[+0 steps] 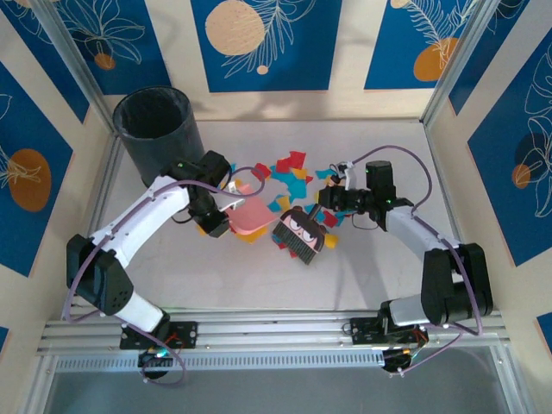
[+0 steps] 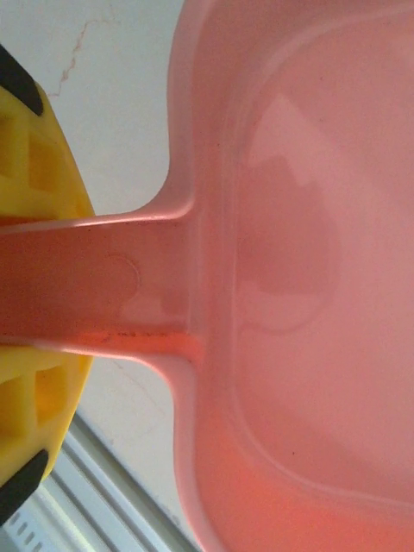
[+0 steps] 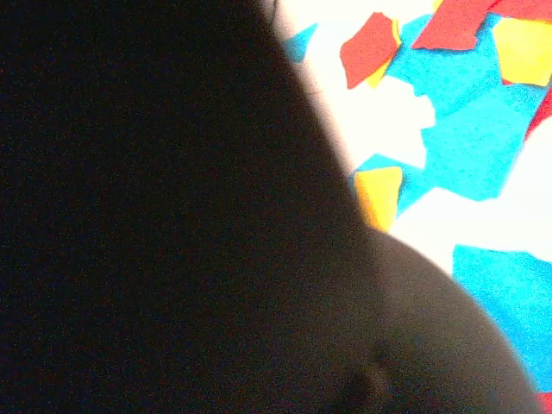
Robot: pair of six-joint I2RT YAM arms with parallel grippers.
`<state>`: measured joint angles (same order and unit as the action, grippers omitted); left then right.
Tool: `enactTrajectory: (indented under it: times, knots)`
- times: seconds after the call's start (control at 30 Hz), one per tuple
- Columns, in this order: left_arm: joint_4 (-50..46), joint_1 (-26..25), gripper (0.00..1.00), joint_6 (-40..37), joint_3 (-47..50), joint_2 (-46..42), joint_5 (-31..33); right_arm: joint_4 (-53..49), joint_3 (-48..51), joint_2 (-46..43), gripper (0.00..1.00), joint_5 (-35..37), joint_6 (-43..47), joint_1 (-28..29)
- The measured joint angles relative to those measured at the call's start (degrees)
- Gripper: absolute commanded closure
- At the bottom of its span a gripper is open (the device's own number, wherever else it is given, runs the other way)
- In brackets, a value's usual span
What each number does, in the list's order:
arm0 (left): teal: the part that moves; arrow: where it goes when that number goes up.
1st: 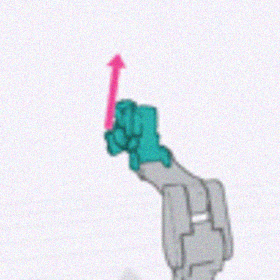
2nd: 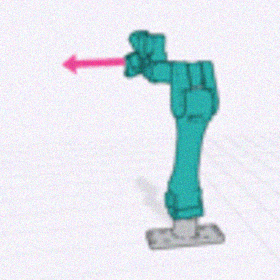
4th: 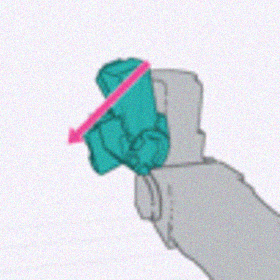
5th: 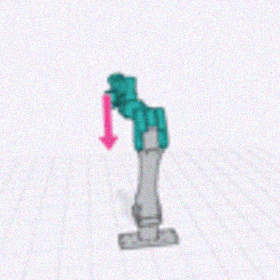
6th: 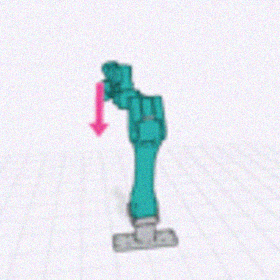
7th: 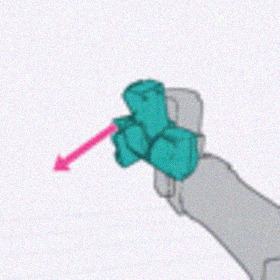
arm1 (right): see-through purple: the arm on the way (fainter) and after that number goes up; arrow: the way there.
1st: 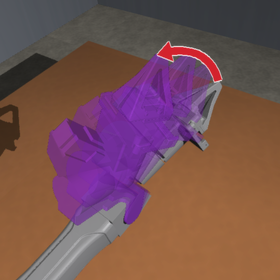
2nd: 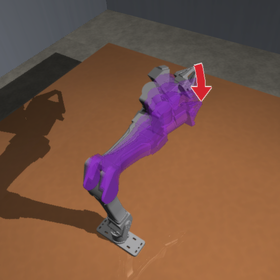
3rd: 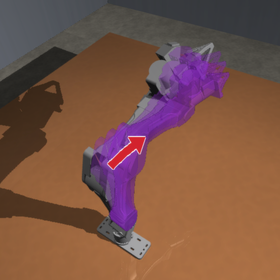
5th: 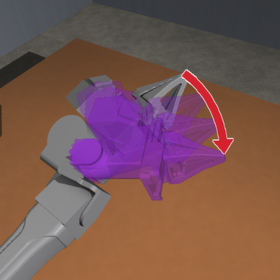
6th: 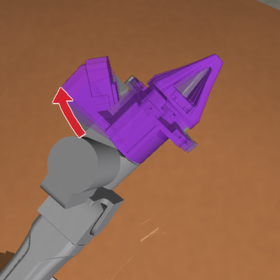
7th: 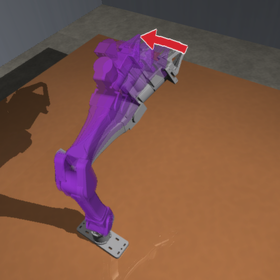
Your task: Sweep away the paper scraps from the table
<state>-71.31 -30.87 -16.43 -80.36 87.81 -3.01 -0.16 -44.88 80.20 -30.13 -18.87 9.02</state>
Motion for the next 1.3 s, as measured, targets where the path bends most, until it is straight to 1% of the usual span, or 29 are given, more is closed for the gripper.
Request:
enactTrajectory:
  times: [0.13, 0.37, 0.63, 0.73, 0.9, 1.03, 1.13, 1.3]
  knots:
    - [-0.74, 0.00, 1.00, 0.00, 0.02, -0.02, -0.68, 0.52, 0.00, 1.46, 1.00, 2.82, 1.22, 0.55]
    - [-0.68, 0.00, 1.00, 0.00, 1.09, -0.48, -2.03, 2.19, 0.02, 0.85, 1.00, 8.70, 1.38, 0.83]
    - [-0.46, -0.46, 1.00, 0.00, 2.23, -0.13, -4.07, 2.75, 1.27, -5.99, 1.00, 19.41, 2.25, 0.46]
    - [-0.02, -1.22, 1.00, 0.02, 2.27, 0.61, -4.57, 2.51, 2.14, -8.17, 1.00, 19.43, 2.56, -0.31]
    - [0.72, -2.89, 1.00, 0.02, 2.32, 2.49, -5.55, 2.47, 3.30, -12.94, 1.00, 16.48, 2.51, -1.05]
    - [1.31, -4.48, 1.00, 0.04, 2.32, 4.55, -6.01, 1.31, 3.32, -17.68, 1.00, 17.51, 3.02, -1.05]
    - [1.70, -5.88, 1.00, 0.04, 2.32, 6.25, -6.01, -1.40, 3.21, -20.46, 1.00, 21.51, 3.74, -1.01]
    - [2.01, -8.07, 1.00, 0.07, 2.32, 8.35, -5.99, -7.34, 3.17, -23.61, 1.00, 31.06, 5.40, -0.72]
